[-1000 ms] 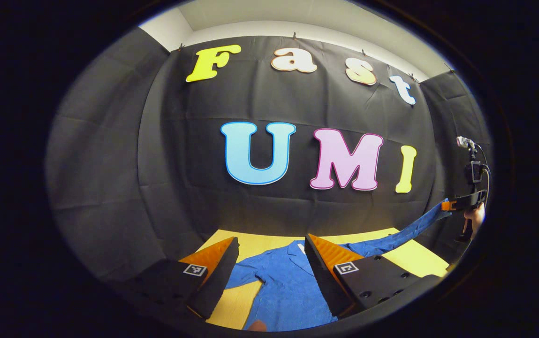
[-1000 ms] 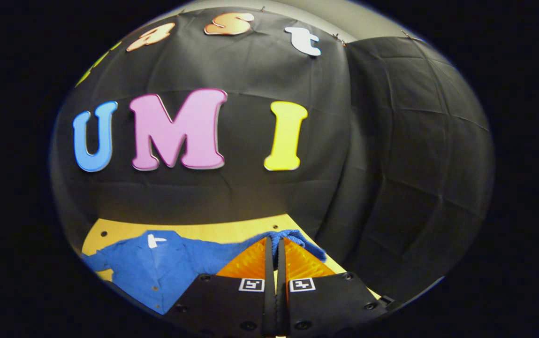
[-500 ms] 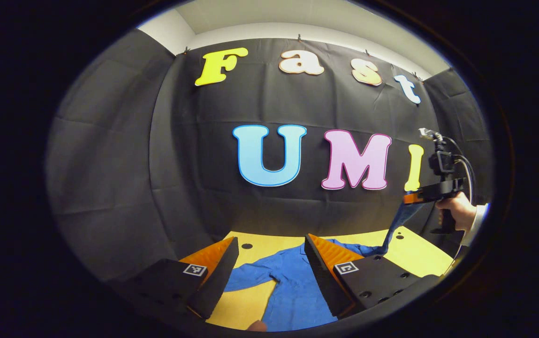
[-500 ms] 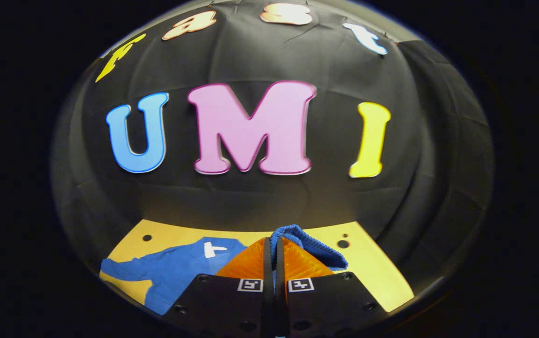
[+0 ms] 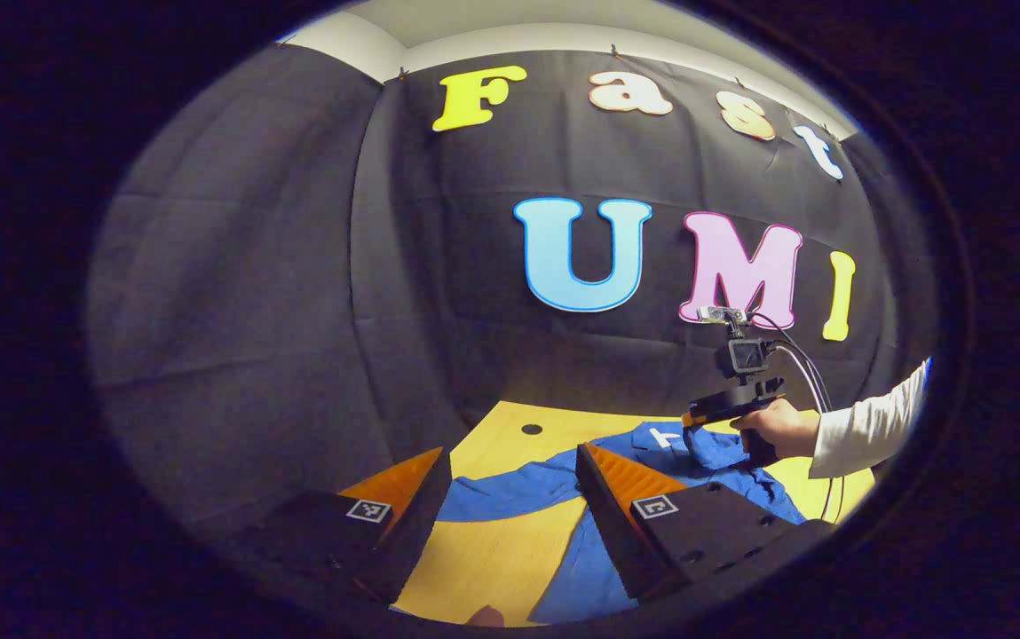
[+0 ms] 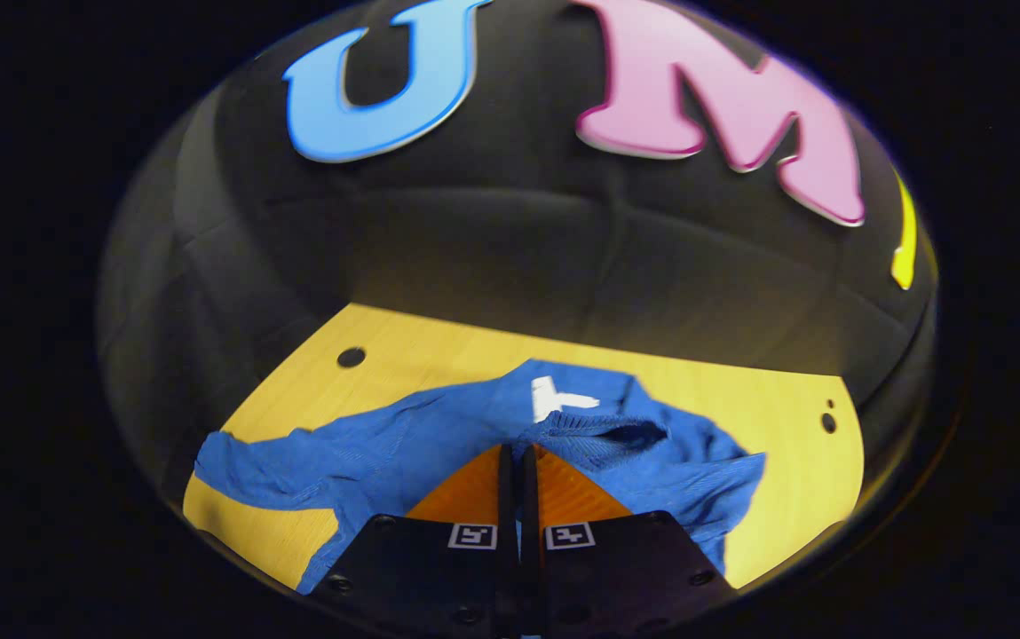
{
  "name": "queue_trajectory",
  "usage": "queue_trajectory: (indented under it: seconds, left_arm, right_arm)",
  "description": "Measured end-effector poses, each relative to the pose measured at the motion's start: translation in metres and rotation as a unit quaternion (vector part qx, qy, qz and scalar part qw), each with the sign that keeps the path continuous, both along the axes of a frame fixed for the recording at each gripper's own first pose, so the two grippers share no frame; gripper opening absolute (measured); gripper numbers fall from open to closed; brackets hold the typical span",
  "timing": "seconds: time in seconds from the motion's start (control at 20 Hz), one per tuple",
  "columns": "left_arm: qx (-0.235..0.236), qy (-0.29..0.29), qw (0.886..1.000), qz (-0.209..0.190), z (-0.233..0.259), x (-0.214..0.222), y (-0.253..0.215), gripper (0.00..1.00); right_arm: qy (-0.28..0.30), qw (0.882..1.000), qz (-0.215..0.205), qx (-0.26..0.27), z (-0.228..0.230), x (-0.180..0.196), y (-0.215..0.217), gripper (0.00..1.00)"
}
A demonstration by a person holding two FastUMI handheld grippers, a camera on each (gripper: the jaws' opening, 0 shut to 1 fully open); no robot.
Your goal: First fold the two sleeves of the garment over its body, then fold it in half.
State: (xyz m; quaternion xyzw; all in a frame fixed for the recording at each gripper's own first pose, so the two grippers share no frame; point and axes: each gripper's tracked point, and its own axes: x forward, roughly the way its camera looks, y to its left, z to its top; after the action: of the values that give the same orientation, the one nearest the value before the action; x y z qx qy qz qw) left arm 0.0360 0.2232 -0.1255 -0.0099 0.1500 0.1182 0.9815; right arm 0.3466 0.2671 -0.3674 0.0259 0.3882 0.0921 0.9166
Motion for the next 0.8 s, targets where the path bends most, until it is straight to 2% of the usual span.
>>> queue_trajectory:
  seconds: [0.15,0.2,0.25,0.35,0.5,0.65,0.7,0.8]
  left_arm:
    - [-0.013,0.018,0.999,0.039,-0.02,0.003,0.027,0.81]
    - [-0.021,0.022,0.998,0.046,-0.03,0.005,0.034,0.81]
    - [-0.028,0.027,0.998,0.054,-0.038,0.01,0.043,0.81]
    - [-0.05,0.043,0.995,0.072,-0.056,0.024,0.062,0.81]
    - [-0.063,0.063,0.993,0.081,-0.084,0.055,0.085,0.81]
    - [-0.061,0.098,0.99,0.077,-0.109,0.09,0.111,0.81]
    - [-0.067,0.122,0.987,0.08,-0.125,0.104,0.118,0.81]
    - [-0.082,0.196,0.974,0.081,-0.157,0.118,0.126,0.84]
  right_arm:
    - [0.042,0.998,0.034,0.033,-0.031,-0.009,0.054,0.08]
    - [0.053,0.997,0.039,0.049,-0.038,-0.011,0.069,0.12]
    - [0.065,0.994,0.048,0.074,-0.039,-0.017,0.085,0.1]
    - [0.064,0.993,0.059,0.079,-0.037,-0.019,0.094,0.46]
    - [0.028,0.996,0.067,0.05,-0.023,-0.011,0.073,1.0]
    - [0.002,0.996,0.07,0.05,0.019,-0.019,0.044,0.99]
    - [-0.011,0.996,0.074,0.05,0.034,-0.021,0.031,0.99]
    - [-0.045,0.995,0.082,0.041,0.066,-0.03,0.0,0.99]
